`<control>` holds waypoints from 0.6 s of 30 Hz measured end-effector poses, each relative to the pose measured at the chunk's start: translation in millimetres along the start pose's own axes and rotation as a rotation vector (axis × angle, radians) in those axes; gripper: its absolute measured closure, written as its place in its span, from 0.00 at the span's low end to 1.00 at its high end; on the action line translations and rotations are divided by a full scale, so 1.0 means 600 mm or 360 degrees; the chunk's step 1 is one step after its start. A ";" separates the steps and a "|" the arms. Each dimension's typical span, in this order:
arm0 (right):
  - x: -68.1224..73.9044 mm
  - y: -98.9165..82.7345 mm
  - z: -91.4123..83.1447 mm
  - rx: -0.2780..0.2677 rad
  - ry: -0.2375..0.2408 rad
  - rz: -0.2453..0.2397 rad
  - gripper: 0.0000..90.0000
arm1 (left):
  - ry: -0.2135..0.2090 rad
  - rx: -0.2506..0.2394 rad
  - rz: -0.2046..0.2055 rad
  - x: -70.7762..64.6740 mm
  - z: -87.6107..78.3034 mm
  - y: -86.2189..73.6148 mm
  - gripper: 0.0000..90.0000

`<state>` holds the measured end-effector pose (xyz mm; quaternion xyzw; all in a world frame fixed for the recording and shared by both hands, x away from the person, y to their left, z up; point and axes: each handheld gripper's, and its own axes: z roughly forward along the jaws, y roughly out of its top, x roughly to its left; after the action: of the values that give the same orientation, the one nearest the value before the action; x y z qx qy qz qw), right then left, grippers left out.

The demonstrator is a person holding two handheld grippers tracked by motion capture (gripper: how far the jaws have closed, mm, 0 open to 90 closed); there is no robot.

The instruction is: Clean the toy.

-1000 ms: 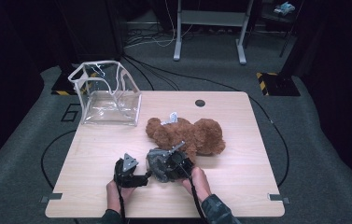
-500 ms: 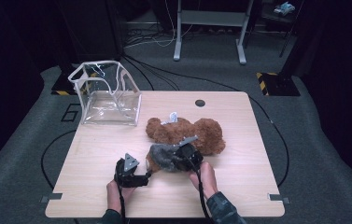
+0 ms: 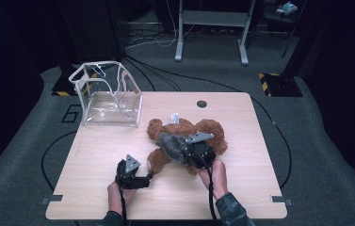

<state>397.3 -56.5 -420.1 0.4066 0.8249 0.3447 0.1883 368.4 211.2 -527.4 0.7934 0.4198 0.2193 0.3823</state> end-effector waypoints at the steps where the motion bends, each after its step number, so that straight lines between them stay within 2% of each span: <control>1: -0.004 0.002 -0.003 -0.0017 -0.0049 -0.0012 0.83 | 0.0001 -0.0003 -0.0002 0.000 0.000 0.000 0.19; 3: -0.012 -0.002 0.001 0.0002 -0.0106 -0.0016 0.83 | 0.0000 0.0001 0.0001 0.000 0.000 0.000 0.19; 4: -0.016 -0.006 0.007 0.0037 -0.0097 0.0005 0.83 | 0.0000 0.0000 0.0001 0.000 0.000 0.000 0.19; 7: -0.023 -0.028 0.023 0.0103 -0.0049 0.0023 0.83 | 0.0000 0.0000 0.0001 0.000 0.000 0.000 0.19; 9: -0.022 -0.040 0.025 0.0118 -0.0002 0.0054 0.83 | -0.0002 0.0008 0.0001 -0.001 0.000 0.000 0.19; 14: -0.019 -0.066 0.022 0.0210 0.0109 0.0059 0.83 | 0.0004 0.0001 0.0002 0.000 0.000 0.000 0.19; 18: -0.021 -0.095 0.027 0.0318 0.0185 0.0066 0.83 | 0.0002 0.0008 0.0005 -0.001 0.000 0.000 0.19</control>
<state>383.4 -84.3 -471.7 0.4196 0.8561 0.2876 0.0915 368.2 210.7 -527.2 0.7949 0.4195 0.2193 0.3796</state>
